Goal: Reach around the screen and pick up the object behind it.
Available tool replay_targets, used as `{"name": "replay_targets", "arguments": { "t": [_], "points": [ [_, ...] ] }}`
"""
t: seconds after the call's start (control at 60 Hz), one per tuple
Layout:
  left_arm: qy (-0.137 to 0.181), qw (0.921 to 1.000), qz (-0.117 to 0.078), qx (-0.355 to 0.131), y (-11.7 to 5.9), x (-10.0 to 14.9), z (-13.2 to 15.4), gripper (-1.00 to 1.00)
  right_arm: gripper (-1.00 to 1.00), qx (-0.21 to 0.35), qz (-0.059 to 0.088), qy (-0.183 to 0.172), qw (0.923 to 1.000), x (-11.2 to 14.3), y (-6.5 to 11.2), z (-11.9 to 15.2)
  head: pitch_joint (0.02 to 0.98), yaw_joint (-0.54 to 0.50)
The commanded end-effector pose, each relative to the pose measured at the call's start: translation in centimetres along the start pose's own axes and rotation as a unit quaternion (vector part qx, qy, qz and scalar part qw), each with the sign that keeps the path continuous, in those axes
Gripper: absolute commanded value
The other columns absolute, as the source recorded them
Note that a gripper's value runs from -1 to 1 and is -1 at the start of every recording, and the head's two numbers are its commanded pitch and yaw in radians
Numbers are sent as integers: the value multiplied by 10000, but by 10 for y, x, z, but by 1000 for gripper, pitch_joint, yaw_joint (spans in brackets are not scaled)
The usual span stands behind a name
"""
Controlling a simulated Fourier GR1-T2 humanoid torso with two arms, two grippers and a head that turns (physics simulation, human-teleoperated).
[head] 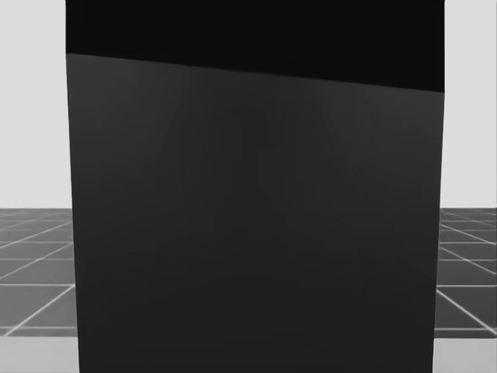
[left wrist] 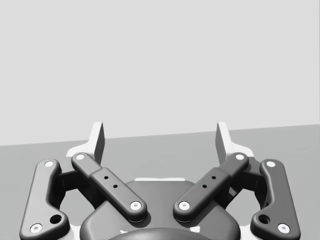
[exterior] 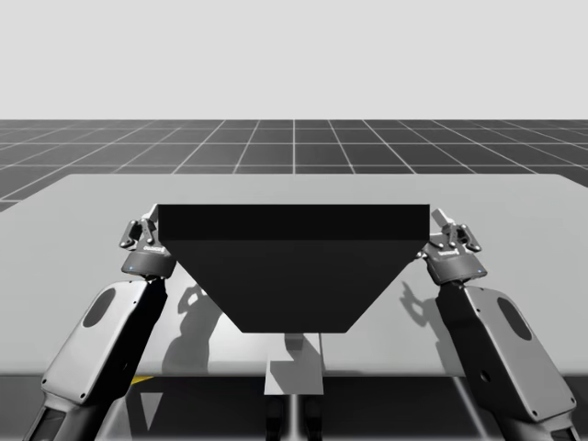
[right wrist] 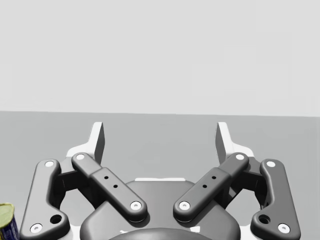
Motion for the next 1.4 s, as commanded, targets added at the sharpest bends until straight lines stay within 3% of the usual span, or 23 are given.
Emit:
{"name": "replay_targets", "arguments": {
  "t": [0.017,0.067,0.1,0.15,0.183,0.233,0.383,0.433,0.583,0.6,0.683,0.867,0.9,0.95,1.133,1.267,1.3,1.4],
  "points": [
    [0,10000,-1,-1,0,0,0,-1000,-1000,-33,-36,18,10000,-2,2,2,84,9],
    [1,10000,1,-1,0,0,0,-1000,-1000,110,16,21,9999,-1,3,4,84,9],
    [7,10000,4,-7,0,0,0,-1000,-1000,242,-67,-15,9997,-1,4,2,84,10],
    [41,10000,28,-67,1,1,0,-1000,-1000,352,60,51,9994,-2,4,2,85,10],
    [95,9998,89,-160,2,2,0,-1000,-1000,451,60,91,9989,-2,4,2,85,9],
    [274,9987,148,-407,3,3,1,-1000,-1000,619,-138,103,9979,-1,5,3,85,6],
    [594,9918,140,-1127,3,15,11,-1000,-1000,1397,69,136,9901,0,15,10,86,2],
    [679,9875,130,-1414,3,22,17,-1000,-1000,1785,-70,159,9838,5,19,16,87,5],
    [878,9756,232,-1998,8,30,32,-1000,-1000,2502,-295,179,9676,17,21,30,94,5],
    [954,9713,256,-2163,10,30,37,-1000,-1000,2575,-330,196,9655,18,20,33,96,4],
    [1082,9642,171,-2415,13,26,46,-1000,-1000,2651,-417,267,9630,16,17,36,101,2],
    [1266,9508,-60,-2825,9,16,61,-1000,-1000,2707,-420,588,9600,-12,20,42,113,-1],
    [1303,9484,-69,-2891,7,15,63,-1000,-1000,2739,-506,728,9577,-21,24,44,116,-3],
    [1311,9475,-87,-2914,5,14,63,-1000,-1000,2738,-419,776,9577,-27,26,44,117,-4],
    [1354,9442,-111,-3001,-2,8,62,-1000,-1000,2795,-460,954,9543,-44,39,38,125,-9],
    [1416,9397,-187,-3107,-8,3,64,-1000,-1000,2801,-277,1055,9538,-55,47,29,131,-11],
    [1422,9394,-201,-3112,-9,2,64,-1000,-1000,2793,-311,1096,9534,-57,48,27,132,-11],
    [1441,9387,-242,-3124,-10,0,64,-1000,-1000,2791,-230,1149,9531,-62,53,19,136,-11]
  ]
}}
